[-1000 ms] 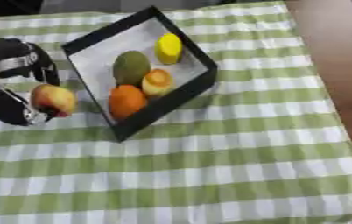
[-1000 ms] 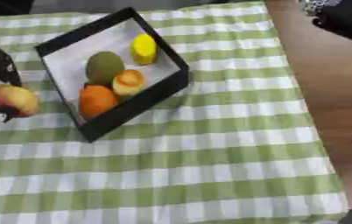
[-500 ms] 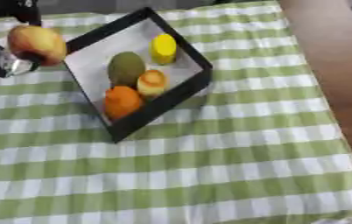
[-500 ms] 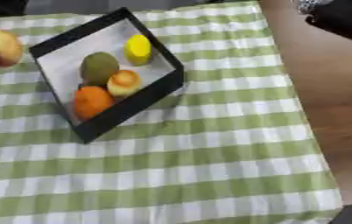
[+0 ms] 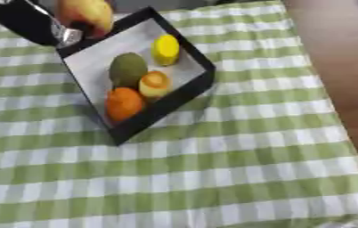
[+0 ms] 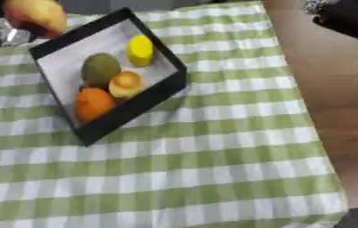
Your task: Pick up objects on the table and place them in the box.
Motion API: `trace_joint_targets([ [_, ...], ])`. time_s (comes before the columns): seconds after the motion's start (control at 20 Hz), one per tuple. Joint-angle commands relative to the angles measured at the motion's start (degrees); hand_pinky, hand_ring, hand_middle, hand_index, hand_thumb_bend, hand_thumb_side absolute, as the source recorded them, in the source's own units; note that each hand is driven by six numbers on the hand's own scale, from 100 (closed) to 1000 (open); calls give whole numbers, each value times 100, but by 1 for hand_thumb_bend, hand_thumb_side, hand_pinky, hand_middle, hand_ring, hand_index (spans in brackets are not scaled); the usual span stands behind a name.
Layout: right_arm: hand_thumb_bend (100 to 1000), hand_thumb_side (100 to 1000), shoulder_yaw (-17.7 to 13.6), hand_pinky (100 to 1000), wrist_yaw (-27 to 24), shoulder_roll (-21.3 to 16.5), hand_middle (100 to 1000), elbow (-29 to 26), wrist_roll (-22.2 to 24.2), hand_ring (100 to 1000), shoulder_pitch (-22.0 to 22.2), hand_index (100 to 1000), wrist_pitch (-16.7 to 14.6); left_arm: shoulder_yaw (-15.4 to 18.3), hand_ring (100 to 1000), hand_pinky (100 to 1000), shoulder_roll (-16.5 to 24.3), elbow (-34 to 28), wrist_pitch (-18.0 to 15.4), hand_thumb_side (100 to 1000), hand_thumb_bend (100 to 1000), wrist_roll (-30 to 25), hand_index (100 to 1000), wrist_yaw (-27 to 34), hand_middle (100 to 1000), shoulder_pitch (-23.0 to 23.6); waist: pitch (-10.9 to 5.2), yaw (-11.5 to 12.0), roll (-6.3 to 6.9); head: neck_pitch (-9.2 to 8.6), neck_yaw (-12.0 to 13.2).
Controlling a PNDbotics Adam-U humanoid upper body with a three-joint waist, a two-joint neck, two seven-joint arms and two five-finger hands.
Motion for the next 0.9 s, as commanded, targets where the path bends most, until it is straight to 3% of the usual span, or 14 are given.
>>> trace_joint_targets([
  [0.05, 118, 388, -59, 897, -22, -149, 685, -99, 7, 736, -93, 780, -21, -133, 689, 744, -321, 374, 99, 100, 202, 32, 542, -242, 619, -395, -129, 22, 13, -14, -54],
  [0.25, 116, 391, -53, 897, -22, -137, 685, -99, 11, 736, -106, 780, -18, -283, 709, 761, -717, 891, -55, 100, 218, 124, 579, -456, 650, -535, -101, 23, -1, -14, -24],
  [0.5, 113, 394, -55, 897, -18, -126, 685, -97, 11, 736, -109, 780, -10, -414, 748, 778, -908, 1530, -436, 100, 330, 76, 660, -546, 700, -452, -84, 11, -3, -14, 0],
  [0.75, 112, 393, -53, 897, -25, -110, 685, -99, 7, 736, -101, 780, -8, -361, 755, 780, -1074, 2186, -837, 130, 364, 57, 661, -671, 709, -454, -81, 27, -24, -14, 46],
  [0.9, 111, 394, -56, 897, -30, -102, 685, -99, 0, 736, -93, 780, -9, -298, 756, 781, -1227, 2919, -1295, 137, 367, 185, 652, -853, 710, -487, -84, 27, -32, -14, 77],
])
